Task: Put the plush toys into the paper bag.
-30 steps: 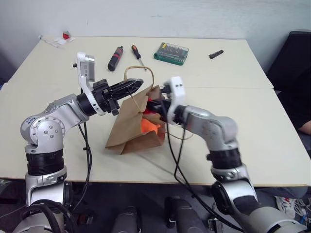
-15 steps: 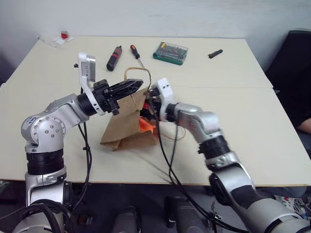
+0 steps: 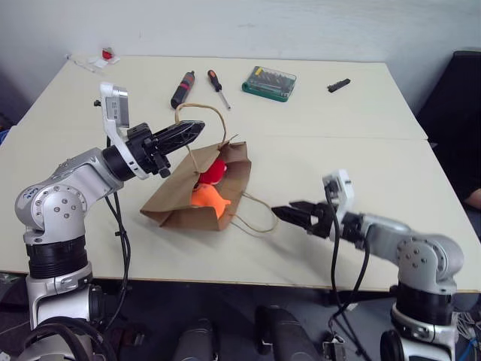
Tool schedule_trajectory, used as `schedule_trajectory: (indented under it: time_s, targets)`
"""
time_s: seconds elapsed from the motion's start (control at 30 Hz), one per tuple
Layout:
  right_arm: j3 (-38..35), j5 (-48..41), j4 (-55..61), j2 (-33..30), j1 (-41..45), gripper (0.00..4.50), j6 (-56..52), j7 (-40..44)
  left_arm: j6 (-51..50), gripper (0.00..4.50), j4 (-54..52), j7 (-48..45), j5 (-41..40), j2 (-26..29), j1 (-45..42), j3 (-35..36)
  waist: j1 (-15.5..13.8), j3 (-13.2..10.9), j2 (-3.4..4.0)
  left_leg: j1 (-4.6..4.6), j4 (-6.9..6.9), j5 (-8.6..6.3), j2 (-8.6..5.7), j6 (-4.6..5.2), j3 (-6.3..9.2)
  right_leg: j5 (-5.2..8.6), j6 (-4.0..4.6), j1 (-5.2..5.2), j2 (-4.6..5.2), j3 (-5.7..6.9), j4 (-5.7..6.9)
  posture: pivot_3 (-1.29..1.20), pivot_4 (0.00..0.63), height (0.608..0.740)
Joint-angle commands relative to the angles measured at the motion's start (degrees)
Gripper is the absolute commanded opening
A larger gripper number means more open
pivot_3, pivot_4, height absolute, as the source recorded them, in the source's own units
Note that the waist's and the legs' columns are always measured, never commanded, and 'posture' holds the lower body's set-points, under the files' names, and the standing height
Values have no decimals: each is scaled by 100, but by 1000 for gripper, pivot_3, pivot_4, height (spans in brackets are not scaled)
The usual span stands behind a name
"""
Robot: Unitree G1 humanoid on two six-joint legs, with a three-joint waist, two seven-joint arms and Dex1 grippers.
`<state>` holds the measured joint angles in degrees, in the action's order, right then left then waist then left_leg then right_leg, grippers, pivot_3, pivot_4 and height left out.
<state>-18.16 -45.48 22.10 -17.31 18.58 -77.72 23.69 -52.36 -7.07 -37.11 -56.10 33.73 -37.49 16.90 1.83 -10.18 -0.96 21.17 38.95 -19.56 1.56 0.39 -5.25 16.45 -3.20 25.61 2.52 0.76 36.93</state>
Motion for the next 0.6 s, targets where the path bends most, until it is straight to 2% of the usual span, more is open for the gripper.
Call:
schedule_trajectory:
  time_s: [0.03,0.2,0.4,0.5,0.6]
  targets:
    - [-53,-163,177,90,-262,4430,11,-158,157,0,-123,-72,-14,-2,-82,47,9,0,1,-2,0,0,0,0,-2,0,0,1,-1,-2,-1,0,150,740]
    - [-498,-657,-171,726,-159,4430,-472,-529,186,0,-152,-53,-14,-35,-79,37,7,1,-1,-7,1,0,0,-1,-2,0,0,-1,-4,-3,-6,0,150,740]
    - [182,-556,-244,881,-162,4430,-460,-546,238,0,-290,-15,16,-109,2,-1,13,2,-3,-6,1,0,1,0,-1,0,0,-1,-5,-2,-4,0,150,740]
    - [209,-535,-427,1012,1,3769,-331,-625,227,0,-303,9,-11,-132,-36,7,25,2,-4,-7,1,0,1,-1,-1,0,0,-1,-6,-3,-5,0,150,740]
    - [124,-568,-570,1051,239,2729,-183,-663,247,0,-285,-21,16,-133,-19,0,26,2,-3,-7,1,1,1,-1,-2,0,0,0,-6,-3,-4,0,150,740]
